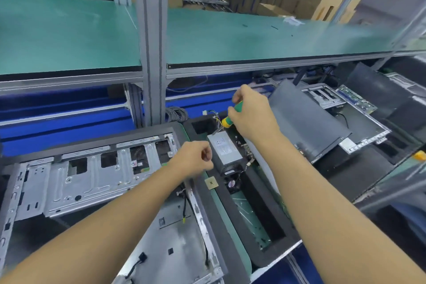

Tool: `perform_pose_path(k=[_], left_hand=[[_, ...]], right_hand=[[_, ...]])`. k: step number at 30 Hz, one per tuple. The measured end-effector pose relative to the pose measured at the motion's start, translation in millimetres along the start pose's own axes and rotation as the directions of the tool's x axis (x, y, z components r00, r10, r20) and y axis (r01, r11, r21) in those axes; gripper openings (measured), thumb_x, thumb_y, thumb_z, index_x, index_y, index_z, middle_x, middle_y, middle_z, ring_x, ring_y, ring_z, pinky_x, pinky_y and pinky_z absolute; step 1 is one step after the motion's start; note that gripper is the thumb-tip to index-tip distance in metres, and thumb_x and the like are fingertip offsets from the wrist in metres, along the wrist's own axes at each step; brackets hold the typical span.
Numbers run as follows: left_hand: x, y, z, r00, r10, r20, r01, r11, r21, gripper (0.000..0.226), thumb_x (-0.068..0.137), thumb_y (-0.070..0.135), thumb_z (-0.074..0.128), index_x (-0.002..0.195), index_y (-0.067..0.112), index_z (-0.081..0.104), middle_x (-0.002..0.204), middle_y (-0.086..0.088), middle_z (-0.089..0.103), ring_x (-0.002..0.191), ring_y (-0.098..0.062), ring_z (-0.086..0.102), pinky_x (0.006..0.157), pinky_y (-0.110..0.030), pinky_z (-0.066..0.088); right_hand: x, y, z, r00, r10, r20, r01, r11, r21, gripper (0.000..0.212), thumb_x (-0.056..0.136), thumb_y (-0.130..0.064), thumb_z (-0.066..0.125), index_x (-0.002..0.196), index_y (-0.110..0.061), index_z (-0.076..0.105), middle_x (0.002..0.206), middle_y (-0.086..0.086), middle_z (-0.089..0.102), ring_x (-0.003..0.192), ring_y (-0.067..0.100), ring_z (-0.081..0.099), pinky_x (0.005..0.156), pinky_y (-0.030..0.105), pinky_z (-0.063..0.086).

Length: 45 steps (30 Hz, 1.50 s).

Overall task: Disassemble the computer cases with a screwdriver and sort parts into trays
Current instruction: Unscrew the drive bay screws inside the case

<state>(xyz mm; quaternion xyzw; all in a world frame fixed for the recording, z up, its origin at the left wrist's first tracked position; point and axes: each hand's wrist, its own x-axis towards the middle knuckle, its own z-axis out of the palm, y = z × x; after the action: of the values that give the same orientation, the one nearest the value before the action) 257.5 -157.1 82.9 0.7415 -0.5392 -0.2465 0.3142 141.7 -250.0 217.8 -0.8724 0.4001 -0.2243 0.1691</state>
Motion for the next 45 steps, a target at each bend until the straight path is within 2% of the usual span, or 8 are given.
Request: perform_pose_path(k=[6,15,21,26,30,33,37,45], left_hand=[[27.7,43.9,103.8,0.912,-0.117,0.394,0.039,0.979,0.199,0.013,0.08,0.013,0.066,0.092,0.015,0.071,0.102,0.002,0.072,0.093,-0.015,0.065,0.072,-0.021,0.044],[51.7,35.7,167.5,0.837,-0.34,0.429,0.316,0.94,0.129,0.022,0.089,0.006,0.056,0.101,0.004,0.074,0.085,-0.007,0.077,0.076,-0.017,0.076,0.054,-0.021,0.053],[43.8,40.1,110.6,0.946,-0.286,-0.156,0.292,0.956,0.014,0.027,0.098,0.024,0.048,0.076,0.021,0.063,0.05,0.002,0.062,0.044,-0.015,0.062,0.052,-0.027,0.052],[-2.9,11.1,39.3,0.807,-0.209,-0.553,0.217,0.975,-0.052,0.026,0.094,0.008,0.048,0.105,0.025,0.064,0.087,0.011,0.064,0.08,-0.007,0.059,0.072,-0.025,0.045],[-54.8,-37.4,-3.7,0.654,-0.269,-0.707,0.423,0.905,0.047,0.02,0.091,0.01,0.055,0.105,0.02,0.064,0.105,0.003,0.063,0.101,-0.022,0.056,0.088,-0.037,0.04],[-90.7,-74.7,-25.8,0.61,-0.353,-0.709,0.583,0.806,0.1,0.031,0.092,0.024,0.062,0.121,0.012,0.059,0.121,-0.007,0.058,0.114,-0.029,0.053,0.096,-0.044,0.04],[-113.1,-106.0,-41.2,0.713,-0.379,-0.59,0.571,0.802,0.175,0.039,0.094,0.037,0.06,0.128,0.018,0.058,0.126,-0.001,0.056,0.119,-0.025,0.053,0.103,-0.042,0.035],[-97.6,-119.3,-54.5,0.759,-0.32,-0.568,0.5,0.844,0.193,0.02,0.086,0.052,0.067,0.104,0.043,0.069,0.105,0.02,0.049,0.112,-0.012,0.044,0.086,-0.034,0.027]], right_hand=[[-25.7,95.8,-8.1,0.977,0.204,0.058,-0.204,0.979,-0.009,0.019,0.094,-0.012,0.062,0.111,-0.007,0.056,0.115,0.011,0.061,0.101,0.033,0.057,0.082,0.042,0.047],[-24.4,175.6,-26.7,0.979,0.132,0.158,-0.138,0.99,0.028,0.023,0.094,-0.02,0.066,0.112,-0.014,0.053,0.109,0.004,0.06,0.081,0.023,0.054,0.066,0.035,0.043],[-0.4,139.6,-31.8,0.996,0.046,0.078,-0.063,0.973,0.224,0.036,0.089,-0.036,0.071,0.107,-0.018,0.046,0.092,0.002,0.057,0.072,0.031,0.064,0.066,0.047,0.057],[11.8,71.2,-16.2,0.989,-0.145,-0.034,0.148,0.931,0.334,0.035,0.089,-0.048,0.07,0.098,-0.022,0.049,0.077,-0.003,0.055,0.064,0.012,0.052,0.046,0.019,0.037],[8.3,20.6,10.5,0.969,-0.245,0.033,0.2,0.856,0.477,0.028,0.09,-0.045,0.071,0.095,-0.025,0.051,0.083,0.001,0.058,0.067,0.011,0.051,0.047,0.016,0.036],[4.5,-10.6,33.3,0.956,-0.276,0.102,0.176,0.813,0.555,0.024,0.093,-0.041,0.068,0.103,-0.025,0.053,0.089,0.002,0.059,0.074,0.018,0.055,0.049,0.016,0.038],[2.0,-48.3,63.3,0.927,-0.347,0.141,0.226,0.818,0.528,0.019,0.099,-0.035,0.061,0.105,-0.02,0.049,0.074,-0.009,0.054,0.07,0.003,0.053,0.051,0.014,0.034],[-6.2,-84.0,112.7,0.87,-0.399,0.288,0.246,0.859,0.449,0.018,0.102,-0.033,0.054,0.105,-0.018,0.045,0.083,-0.003,0.055,0.069,0.01,0.051,0.056,0.026,0.037]])
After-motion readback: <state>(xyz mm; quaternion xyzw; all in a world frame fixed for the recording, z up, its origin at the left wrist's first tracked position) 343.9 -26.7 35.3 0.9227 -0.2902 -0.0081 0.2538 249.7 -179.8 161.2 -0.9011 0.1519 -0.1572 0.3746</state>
